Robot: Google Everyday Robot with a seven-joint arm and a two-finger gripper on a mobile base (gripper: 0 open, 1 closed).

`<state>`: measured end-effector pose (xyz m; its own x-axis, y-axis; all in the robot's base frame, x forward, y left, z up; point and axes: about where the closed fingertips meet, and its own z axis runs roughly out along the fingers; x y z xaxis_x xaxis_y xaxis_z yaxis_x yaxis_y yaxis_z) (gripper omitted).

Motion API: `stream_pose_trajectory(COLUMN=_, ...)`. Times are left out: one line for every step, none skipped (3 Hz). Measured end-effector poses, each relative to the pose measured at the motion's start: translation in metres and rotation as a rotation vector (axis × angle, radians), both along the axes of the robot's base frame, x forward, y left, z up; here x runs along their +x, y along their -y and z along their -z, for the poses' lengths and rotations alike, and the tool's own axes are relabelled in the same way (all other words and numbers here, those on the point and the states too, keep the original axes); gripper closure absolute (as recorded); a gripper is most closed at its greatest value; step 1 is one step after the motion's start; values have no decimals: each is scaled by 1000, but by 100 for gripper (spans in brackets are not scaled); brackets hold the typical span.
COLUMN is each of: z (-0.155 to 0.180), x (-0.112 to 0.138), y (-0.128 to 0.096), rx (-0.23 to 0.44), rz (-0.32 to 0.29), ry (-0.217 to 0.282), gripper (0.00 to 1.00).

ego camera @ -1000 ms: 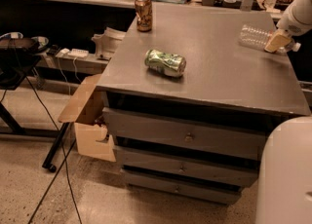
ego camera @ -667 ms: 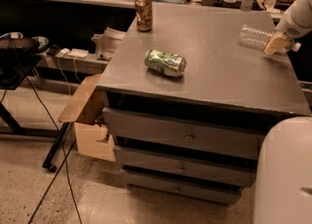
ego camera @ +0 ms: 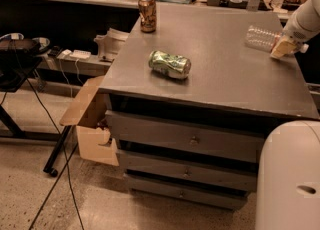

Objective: Move water bottle near orange can

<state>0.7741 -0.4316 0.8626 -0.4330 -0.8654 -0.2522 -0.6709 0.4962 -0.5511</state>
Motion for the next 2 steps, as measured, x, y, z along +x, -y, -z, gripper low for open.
stream_pose_trajectory(z=2, x=1, y=0, rx=1, rz=-6, ry=-2, gripper=56)
stream_pose_trajectory(z=2, x=1, y=-1, rx=5, rz=-16, ry=-2, gripper=79)
